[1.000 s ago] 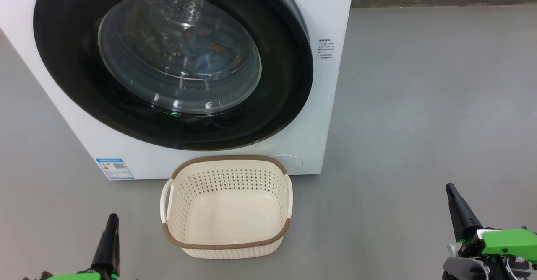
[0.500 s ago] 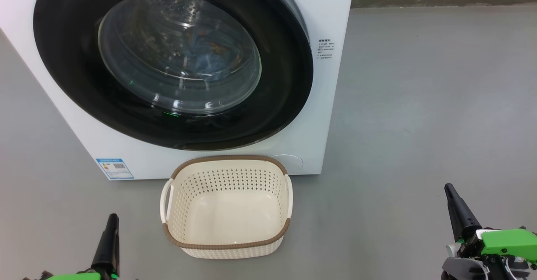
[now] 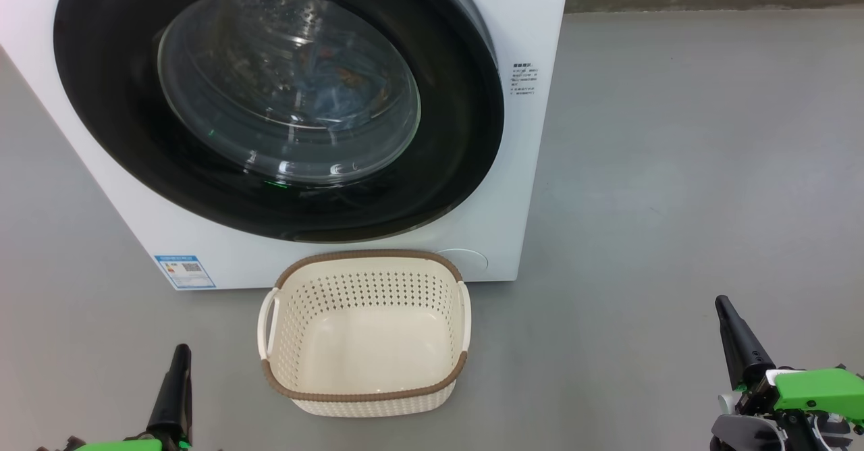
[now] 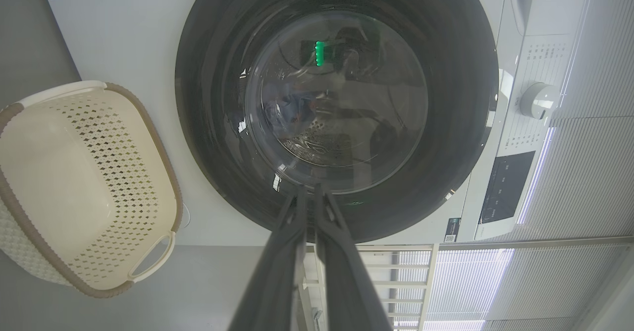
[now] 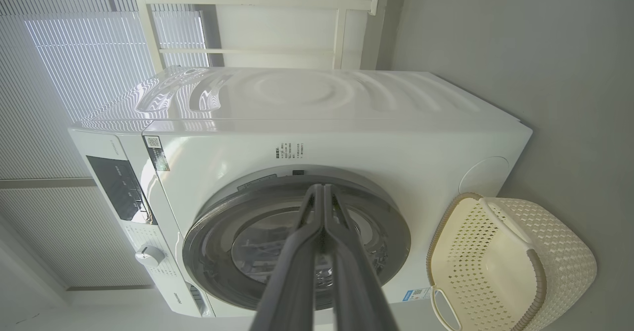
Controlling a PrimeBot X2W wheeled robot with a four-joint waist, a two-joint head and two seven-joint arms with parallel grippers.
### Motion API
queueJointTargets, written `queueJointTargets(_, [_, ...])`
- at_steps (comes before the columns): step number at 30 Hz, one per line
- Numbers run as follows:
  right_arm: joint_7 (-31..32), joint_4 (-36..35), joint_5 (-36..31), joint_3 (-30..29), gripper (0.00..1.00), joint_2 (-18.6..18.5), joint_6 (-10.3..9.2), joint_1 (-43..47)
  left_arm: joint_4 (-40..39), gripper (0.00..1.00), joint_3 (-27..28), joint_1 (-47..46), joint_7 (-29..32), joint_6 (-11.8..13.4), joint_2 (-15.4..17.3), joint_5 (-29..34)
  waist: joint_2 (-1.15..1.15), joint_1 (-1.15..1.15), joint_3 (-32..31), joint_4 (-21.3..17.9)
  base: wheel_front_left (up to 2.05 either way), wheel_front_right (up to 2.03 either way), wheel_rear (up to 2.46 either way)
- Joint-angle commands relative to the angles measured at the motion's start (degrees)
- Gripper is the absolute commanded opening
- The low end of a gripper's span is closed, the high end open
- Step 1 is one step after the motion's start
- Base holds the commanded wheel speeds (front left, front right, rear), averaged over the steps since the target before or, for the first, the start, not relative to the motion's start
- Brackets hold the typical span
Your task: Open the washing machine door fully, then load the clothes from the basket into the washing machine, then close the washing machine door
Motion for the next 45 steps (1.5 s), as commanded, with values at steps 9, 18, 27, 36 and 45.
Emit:
queueJointTargets(9, [0.3,-1.7,0.0,1.1,0.00,-0.6,0.10,-3.0,-1.8,0.00,1.8,-2.5,0.4,0.0,0.5,-0.5,0.00,0.00,0.0,0.0,0.00,0.00,0.00])
queueJointTargets(18, [0.3,-1.6,-0.1,1.1,0.00,-0.6,0.10,-3.0,-1.8,0.00,1.8,-2.5,0.4,0.0,0.5,-0.5,0.00,0.00,0.0,0.0,0.00,0.00,0.00])
queueJointTargets(27, [0.3,-1.6,-0.1,1.0,0.00,-0.5,0.10,-3.0,-1.8,0.00,1.8,-2.5,0.4,0.0,0.5,-0.5,0.00,0.00,0.0,0.0,0.00,0.00,0.00])
queueJointTargets(36, [0.4,-1.6,-0.1,1.0,0.00,-0.5,0.10,-3.0,-1.8,0.00,1.8,-2.5,0.4,0.0,0.5,-0.5,0.00,0.00,0.0,0.0,0.00,0.00,0.00])
queueJointTargets(45, [0.4,-1.6,-0.1,1.0,0.00,-0.5,0.10,-3.0,-1.8,0.00,1.8,-2.5,0.4,0.0,0.5,-0.5,0.00,0.00,0.0,0.0,0.00,0.00,0.00])
